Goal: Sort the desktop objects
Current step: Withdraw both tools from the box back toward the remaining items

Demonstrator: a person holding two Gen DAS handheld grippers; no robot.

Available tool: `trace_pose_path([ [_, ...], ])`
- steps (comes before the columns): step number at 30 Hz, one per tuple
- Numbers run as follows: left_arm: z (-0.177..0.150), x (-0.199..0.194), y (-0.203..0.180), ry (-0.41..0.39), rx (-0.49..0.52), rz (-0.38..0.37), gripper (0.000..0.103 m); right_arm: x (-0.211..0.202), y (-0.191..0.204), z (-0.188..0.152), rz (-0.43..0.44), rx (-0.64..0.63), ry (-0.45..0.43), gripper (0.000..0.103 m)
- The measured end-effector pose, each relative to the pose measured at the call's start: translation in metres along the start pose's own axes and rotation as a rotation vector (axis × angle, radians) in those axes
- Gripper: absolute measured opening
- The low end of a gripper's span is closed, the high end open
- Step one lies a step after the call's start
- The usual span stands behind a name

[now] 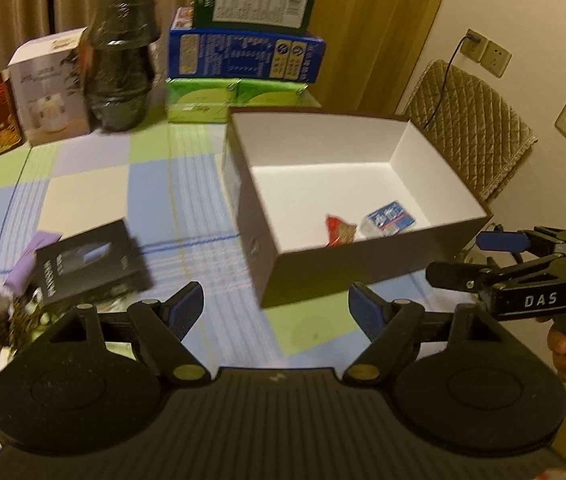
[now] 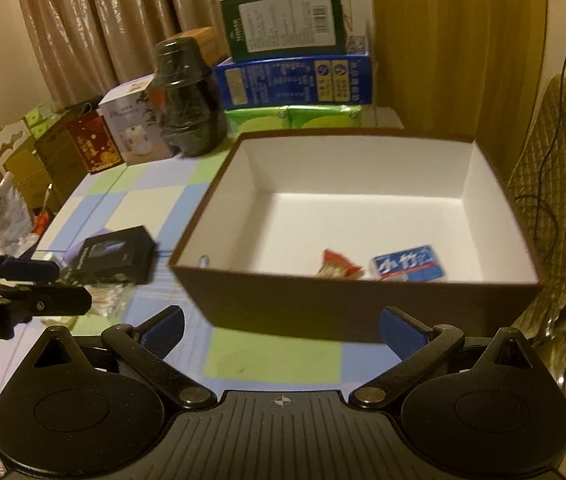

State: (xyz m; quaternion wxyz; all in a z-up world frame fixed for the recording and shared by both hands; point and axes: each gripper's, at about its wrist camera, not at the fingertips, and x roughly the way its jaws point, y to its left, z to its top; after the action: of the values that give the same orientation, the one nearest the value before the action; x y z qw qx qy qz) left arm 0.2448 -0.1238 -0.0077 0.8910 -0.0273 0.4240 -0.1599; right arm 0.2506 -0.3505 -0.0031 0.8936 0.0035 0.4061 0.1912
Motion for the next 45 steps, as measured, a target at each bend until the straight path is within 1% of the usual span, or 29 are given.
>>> trace_pose_path([
  [4, -0.019, -0.012, 0.021, 0.017, -0.014, 0.026, 0.076, 0.004, 0.022, -0.011, 0.033, 0.002, 0.017, 0.101],
  [9, -0.041, -0.030, 0.051, 0.020, -0.056, 0.070, 0.076, 0.016, 0.053, -0.024, 0.086, -0.026, 0.051, 0.101],
  [17, -0.071, -0.057, 0.105, 0.034, -0.155, 0.167, 0.076, 0.046, 0.107, -0.037, 0.175, -0.108, 0.096, 0.101],
  [21, -0.083, -0.063, 0.129, 0.042, -0.205, 0.219, 0.076, 0.063, 0.131, -0.042, 0.208, -0.134, 0.119, 0.101],
  [25, -0.093, -0.066, 0.150, 0.053, -0.254, 0.255, 0.076, 0.083, 0.153, -0.044, 0.236, -0.172, 0.135, 0.101],
  [29, -0.098, -0.061, 0.167, 0.068, -0.300, 0.281, 0.076, 0.103, 0.168, -0.045, 0.241, -0.182, 0.159, 0.101],
  [35, -0.099, -0.049, 0.184, 0.083, -0.335, 0.302, 0.076, 0.130, 0.179, -0.037, 0.239, -0.182, 0.167, 0.101],
  [40, -0.093, -0.032, 0.196, 0.088, -0.359, 0.311, 0.076, 0.148, 0.184, -0.031, 0.245, -0.192, 0.162, 0.101],
  [45, -0.087, -0.010, 0.205, 0.099, -0.379, 0.329, 0.076, 0.167, 0.182, -0.025, 0.231, -0.197, 0.171, 0.101],
])
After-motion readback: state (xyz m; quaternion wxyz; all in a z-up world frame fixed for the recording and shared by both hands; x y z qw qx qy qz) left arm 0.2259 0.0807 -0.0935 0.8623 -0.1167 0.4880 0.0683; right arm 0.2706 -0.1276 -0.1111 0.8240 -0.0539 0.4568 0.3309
